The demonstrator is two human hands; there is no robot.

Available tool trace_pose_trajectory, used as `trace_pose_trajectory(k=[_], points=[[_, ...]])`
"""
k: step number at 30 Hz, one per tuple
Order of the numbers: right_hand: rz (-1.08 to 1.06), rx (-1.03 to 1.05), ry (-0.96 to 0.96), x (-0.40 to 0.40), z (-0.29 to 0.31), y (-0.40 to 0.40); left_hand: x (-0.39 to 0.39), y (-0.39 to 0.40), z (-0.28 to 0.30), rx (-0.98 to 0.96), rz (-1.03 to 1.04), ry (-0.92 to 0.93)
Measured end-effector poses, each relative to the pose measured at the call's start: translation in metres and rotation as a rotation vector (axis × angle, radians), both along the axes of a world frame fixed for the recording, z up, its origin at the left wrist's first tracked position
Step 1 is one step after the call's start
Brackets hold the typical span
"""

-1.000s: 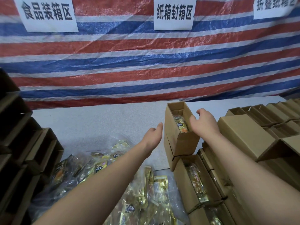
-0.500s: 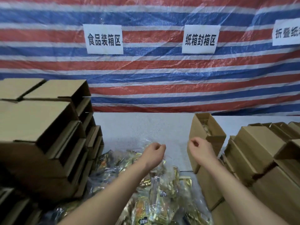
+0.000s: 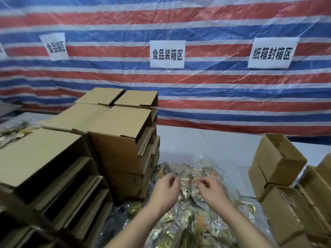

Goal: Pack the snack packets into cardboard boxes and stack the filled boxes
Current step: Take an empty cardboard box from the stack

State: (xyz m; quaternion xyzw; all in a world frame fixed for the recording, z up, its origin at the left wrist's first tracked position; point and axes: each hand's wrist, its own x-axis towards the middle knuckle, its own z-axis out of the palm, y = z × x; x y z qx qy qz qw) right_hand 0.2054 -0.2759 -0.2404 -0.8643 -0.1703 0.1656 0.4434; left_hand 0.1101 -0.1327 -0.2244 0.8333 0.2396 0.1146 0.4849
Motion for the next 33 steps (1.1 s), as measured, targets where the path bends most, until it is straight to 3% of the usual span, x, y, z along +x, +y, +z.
trace_pose_trajectory(k=[5,8,10,12,15,19,27,33], points=[[0.077,0.096,-0.108,-0.008,0.041,0.058,-0.027,0.041,0.044,0.226,0.112,-0.256],[0.138,0.145,-0.198,-0.006,0.075,0.097,-0.03,0.071,0.069,0.636,0.269,-0.418],[0.177,0.142,-0.244,-0.005,0.098,0.121,-0.026,0.092,0.08,0.83,0.357,-0.363],[0.229,0.113,-0.302,-0.003,0.115,0.141,-0.021,0.108,0.088,0.907,0.378,-0.165],[0.303,0.046,-0.381,-0.001,0.131,0.164,-0.009,0.127,0.088,0.927,0.327,0.069],[0.36,-0.048,-0.417,0.008,0.137,0.178,0.006,0.139,0.087,0.95,0.295,0.186],[0.356,-0.129,-0.526,0.034,0.148,0.174,0.001,0.121,0.105,0.995,0.247,0.02],[0.29,-0.22,-0.725,0.053,0.188,0.142,-0.022,0.088,0.154,0.754,0.162,-0.262]])
